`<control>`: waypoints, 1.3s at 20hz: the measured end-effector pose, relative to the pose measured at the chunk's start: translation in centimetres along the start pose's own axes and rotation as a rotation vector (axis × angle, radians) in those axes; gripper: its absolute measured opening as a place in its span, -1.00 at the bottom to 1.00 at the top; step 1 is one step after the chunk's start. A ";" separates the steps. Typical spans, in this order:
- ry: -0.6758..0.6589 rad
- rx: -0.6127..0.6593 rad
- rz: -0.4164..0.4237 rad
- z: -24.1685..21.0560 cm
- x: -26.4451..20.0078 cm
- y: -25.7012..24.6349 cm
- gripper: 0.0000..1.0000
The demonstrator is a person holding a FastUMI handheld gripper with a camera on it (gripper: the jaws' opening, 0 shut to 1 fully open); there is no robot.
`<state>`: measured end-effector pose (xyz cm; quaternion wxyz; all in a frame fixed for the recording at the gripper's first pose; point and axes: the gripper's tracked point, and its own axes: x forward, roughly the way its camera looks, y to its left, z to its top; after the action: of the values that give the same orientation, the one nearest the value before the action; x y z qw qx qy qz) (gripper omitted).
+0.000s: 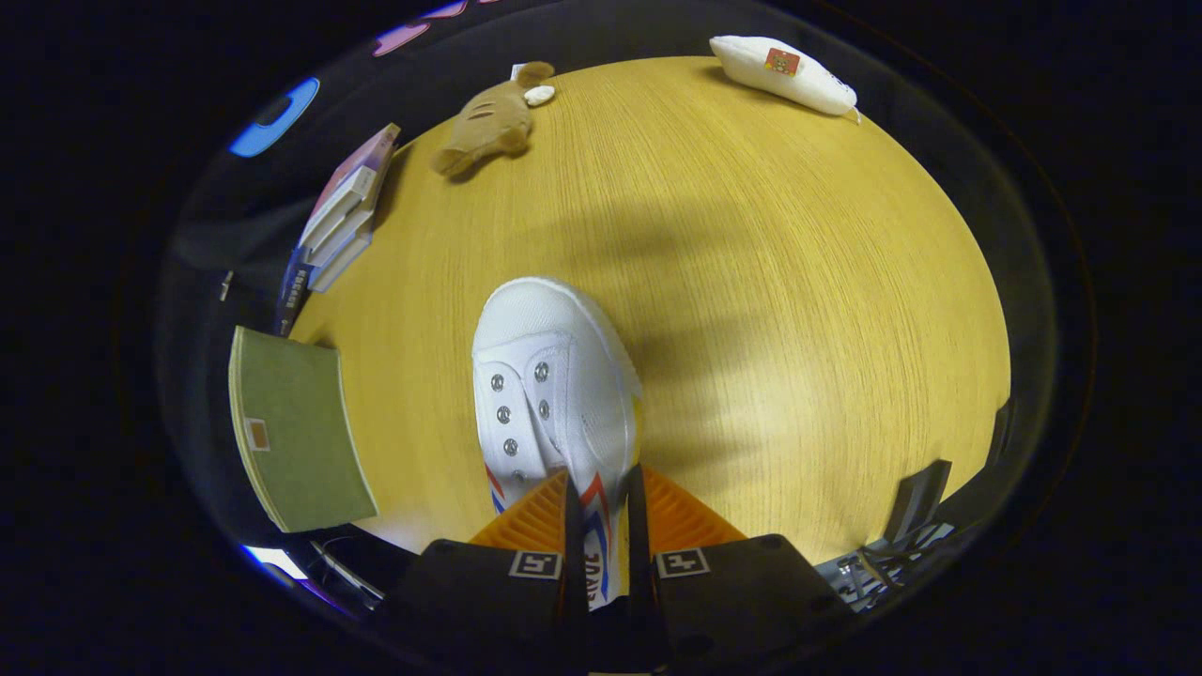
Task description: Open the storage box then place both shoes into the box .Put the left shoe in first, then the right shoe, with the right side of both shoes facing outward in a uniform manner.
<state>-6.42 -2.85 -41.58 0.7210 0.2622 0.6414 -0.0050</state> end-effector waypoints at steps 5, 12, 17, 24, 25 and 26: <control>-0.055 -0.018 0.126 1.2 -5.1 8.0 -0.57; -0.090 -0.144 0.328 0.4 -11.1 24.3 -0.57; -0.066 -0.183 0.417 -1.7 -11.7 33.8 -0.57; -0.015 -0.208 0.390 -3.9 -7.6 40.8 -0.57; -0.010 -0.211 0.365 -3.8 -6.8 40.9 -0.57; -0.007 -0.218 0.339 -3.9 -5.8 41.0 -0.58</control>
<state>3.03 32.10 -21.15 0.7377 0.2868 0.5825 0.1849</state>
